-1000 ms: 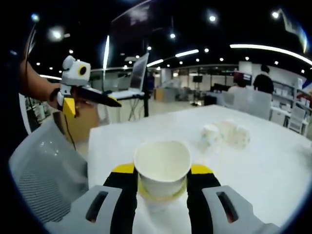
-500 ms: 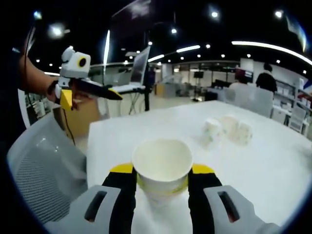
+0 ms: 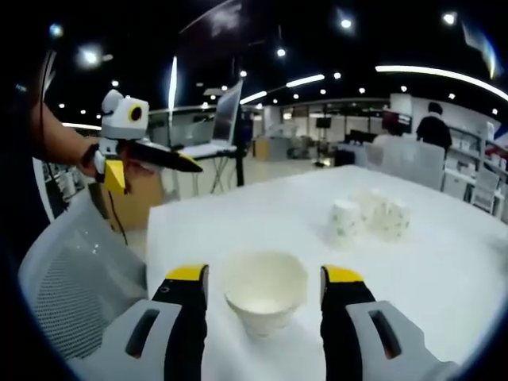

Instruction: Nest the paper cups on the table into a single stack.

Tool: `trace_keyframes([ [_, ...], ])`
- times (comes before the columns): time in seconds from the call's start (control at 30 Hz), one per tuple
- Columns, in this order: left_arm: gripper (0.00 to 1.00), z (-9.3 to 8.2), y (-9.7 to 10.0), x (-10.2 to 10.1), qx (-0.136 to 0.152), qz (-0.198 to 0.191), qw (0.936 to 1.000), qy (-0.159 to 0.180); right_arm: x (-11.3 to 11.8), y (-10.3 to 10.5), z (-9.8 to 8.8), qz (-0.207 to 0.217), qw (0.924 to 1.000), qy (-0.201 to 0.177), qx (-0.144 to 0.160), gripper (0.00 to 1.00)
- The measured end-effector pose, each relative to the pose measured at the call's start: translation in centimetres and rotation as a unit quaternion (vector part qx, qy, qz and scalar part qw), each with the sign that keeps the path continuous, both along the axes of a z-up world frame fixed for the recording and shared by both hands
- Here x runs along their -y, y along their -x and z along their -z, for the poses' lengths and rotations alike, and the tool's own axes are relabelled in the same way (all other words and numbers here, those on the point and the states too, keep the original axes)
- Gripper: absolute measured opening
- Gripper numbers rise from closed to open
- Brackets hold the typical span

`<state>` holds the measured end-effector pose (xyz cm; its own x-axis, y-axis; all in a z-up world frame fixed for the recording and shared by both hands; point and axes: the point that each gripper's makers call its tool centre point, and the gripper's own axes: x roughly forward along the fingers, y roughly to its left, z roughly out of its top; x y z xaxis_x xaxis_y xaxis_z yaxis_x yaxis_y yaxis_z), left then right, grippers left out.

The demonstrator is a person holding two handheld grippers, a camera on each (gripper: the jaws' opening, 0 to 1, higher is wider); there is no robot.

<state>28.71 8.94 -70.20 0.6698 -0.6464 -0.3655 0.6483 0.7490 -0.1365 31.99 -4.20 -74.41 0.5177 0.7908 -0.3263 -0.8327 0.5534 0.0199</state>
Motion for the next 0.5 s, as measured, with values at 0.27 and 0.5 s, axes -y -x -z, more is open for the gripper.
trace_keyframes([
  [0.27,0.99,-0.1,-0.3,0.6,0.003,0.005,1.0000,0.006,2.2,-0.8,-1.6,0.015,0.9999,-0.003,0.006,0.70],
  [0.5,0.99,0.7,-0.8,0.6,0.012,0.005,0.9998,0.014,4.6,-1.2,-1.9,0.037,0.9993,-0.006,0.007,0.73],
])
